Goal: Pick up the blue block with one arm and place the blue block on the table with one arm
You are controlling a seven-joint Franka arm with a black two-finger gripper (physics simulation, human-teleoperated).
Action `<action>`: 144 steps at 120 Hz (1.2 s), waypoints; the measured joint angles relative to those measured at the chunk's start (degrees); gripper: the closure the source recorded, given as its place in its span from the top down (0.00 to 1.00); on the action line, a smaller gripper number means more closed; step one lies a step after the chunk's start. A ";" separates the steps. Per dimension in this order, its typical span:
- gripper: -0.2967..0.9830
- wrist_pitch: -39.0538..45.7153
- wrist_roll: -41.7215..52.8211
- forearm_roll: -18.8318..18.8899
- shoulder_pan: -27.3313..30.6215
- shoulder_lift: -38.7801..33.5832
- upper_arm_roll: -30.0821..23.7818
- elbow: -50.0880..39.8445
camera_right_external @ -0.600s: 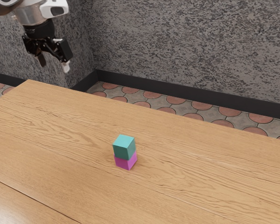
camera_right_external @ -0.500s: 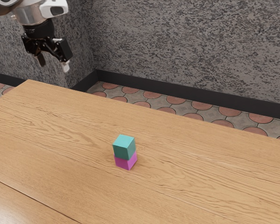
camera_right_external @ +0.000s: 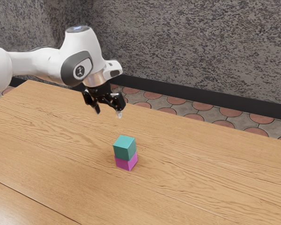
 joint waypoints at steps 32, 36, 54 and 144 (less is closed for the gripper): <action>0.77 10.85 -6.03 -4.47 -0.10 2.93 -1.23 -5.57; 0.77 11.45 -6.74 -4.67 -0.06 3.51 -1.25 -5.69; 0.77 13.42 -9.59 -5.63 -0.15 2.07 -1.86 -9.67; 0.77 16.35 -13.64 0.73 -2.21 3.78 -3.90 -12.08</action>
